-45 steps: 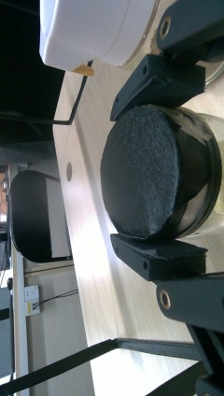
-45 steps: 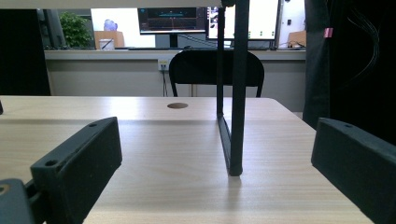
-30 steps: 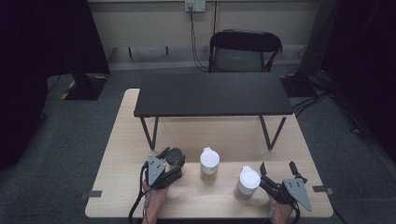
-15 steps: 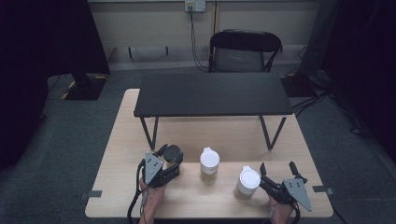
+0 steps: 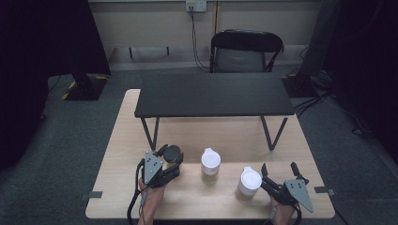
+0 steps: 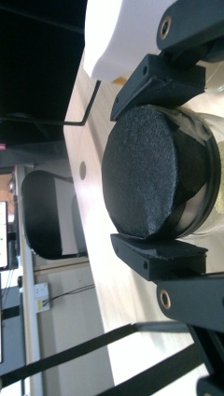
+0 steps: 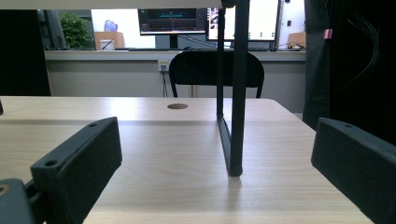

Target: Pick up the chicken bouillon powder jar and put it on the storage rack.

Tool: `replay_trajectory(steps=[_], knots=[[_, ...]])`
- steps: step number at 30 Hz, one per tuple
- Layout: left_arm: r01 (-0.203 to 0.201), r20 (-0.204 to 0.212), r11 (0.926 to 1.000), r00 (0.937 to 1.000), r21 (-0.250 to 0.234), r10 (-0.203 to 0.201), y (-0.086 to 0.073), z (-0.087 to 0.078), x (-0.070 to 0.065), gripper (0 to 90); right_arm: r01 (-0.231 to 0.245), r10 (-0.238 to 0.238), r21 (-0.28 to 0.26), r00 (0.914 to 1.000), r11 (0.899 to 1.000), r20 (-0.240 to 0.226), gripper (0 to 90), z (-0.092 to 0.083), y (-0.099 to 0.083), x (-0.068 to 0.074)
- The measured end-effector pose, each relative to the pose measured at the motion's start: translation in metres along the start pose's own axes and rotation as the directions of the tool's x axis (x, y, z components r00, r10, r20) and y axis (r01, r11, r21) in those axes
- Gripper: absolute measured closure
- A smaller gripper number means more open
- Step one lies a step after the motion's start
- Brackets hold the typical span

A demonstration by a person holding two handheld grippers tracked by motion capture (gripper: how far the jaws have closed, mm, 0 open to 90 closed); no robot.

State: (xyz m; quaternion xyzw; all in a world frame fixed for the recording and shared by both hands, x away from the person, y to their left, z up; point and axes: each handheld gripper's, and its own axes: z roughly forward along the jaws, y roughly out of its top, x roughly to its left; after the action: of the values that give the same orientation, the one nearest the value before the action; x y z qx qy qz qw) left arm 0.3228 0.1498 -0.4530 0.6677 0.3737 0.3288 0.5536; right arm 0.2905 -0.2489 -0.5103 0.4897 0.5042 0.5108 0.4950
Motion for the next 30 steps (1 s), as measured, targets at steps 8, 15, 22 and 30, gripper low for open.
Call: replay_trajectory(steps=[8, 15, 22, 30], knots=[[-0.019, 0.008, 0.9998, 0.9998, -0.001, 0.019, 0.006, -0.002, -0.005, 35.1, 0.000, 0.000, 0.000, 1.0000, 1.000, -0.003, 0.6, 0.000, 0.000, 0.000], [-0.031, 0.015, 0.9995, 0.9994, -0.004, 0.031, 0.015, -0.004, -0.004, 35.1, -0.001, 0.001, 0.000, 1.0000, 1.000, -0.002, 0.6, 0.000, 0.000, 0.000], [-0.022, 0.022, 0.9997, 0.9995, -0.012, 0.022, 0.024, -0.007, 0.000, 35.1, -0.001, 0.001, 0.000, 1.0000, 1.000, -0.003, 0.7, 0.000, 0.000, 0.000], [-0.032, 0.015, 0.9993, 0.9994, -0.019, 0.032, 0.034, -0.009, 0.004, 35.1, -0.003, 0.003, 0.003, 1.0000, 1.000, -0.004, 0.7, 0.000, 0.000, 0.000]])
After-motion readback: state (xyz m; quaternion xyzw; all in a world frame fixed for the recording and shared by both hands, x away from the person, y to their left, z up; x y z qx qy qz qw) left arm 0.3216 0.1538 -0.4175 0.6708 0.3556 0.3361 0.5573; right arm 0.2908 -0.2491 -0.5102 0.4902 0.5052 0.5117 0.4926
